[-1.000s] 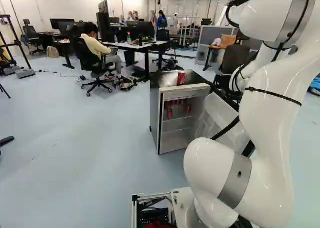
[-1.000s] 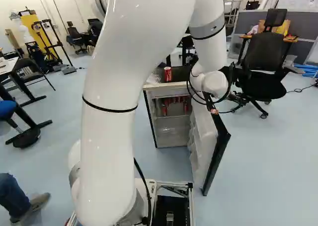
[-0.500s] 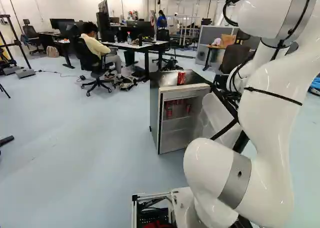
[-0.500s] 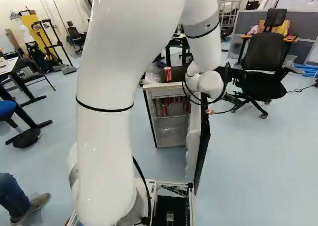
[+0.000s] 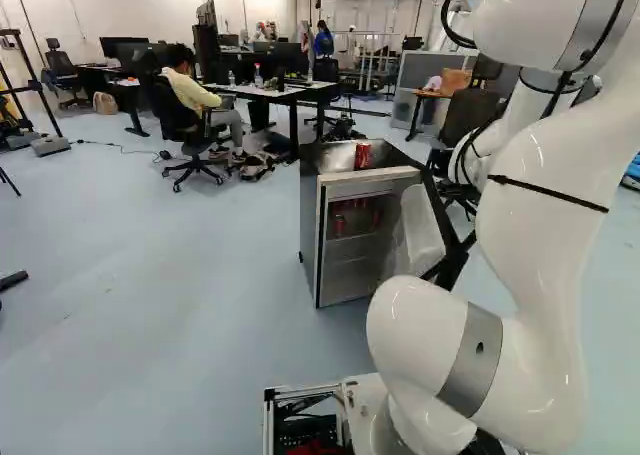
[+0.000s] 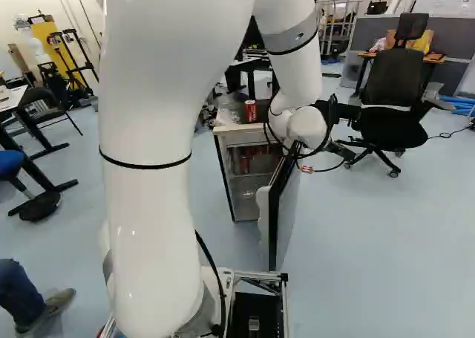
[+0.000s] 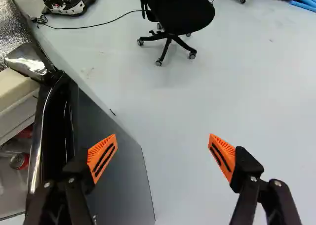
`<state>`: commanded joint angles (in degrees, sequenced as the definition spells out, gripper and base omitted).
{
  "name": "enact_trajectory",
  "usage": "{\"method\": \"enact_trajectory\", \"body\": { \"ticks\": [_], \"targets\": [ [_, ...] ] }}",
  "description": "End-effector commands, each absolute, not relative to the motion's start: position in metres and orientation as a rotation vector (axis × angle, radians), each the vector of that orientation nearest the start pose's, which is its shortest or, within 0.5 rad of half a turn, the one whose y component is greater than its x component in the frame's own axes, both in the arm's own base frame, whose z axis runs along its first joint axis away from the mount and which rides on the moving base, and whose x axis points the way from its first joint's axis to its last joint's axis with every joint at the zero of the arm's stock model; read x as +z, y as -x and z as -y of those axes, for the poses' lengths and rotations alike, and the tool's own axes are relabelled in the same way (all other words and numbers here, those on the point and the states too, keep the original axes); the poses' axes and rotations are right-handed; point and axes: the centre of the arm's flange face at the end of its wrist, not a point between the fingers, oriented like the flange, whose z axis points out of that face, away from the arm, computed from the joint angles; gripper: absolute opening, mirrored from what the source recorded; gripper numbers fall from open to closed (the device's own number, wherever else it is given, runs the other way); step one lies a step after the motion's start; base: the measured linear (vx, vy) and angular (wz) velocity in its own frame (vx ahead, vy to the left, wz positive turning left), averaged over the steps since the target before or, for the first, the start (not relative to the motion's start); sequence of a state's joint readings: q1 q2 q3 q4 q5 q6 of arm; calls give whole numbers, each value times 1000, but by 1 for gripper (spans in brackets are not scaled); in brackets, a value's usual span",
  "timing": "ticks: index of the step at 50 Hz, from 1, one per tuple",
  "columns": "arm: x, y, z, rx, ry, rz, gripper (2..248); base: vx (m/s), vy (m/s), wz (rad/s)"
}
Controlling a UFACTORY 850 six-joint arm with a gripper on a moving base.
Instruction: Grab a drink from the fridge
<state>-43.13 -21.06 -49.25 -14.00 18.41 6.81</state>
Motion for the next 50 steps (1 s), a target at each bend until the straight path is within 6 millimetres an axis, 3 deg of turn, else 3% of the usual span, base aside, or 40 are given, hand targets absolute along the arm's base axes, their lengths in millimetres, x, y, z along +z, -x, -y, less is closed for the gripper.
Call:
{"method": "enact_trajectory", "body": {
  "ticks": [50],
  "targets": [
    [365,-363,301,-1220,3025,-873,247,0,0,0]
  ]
}}
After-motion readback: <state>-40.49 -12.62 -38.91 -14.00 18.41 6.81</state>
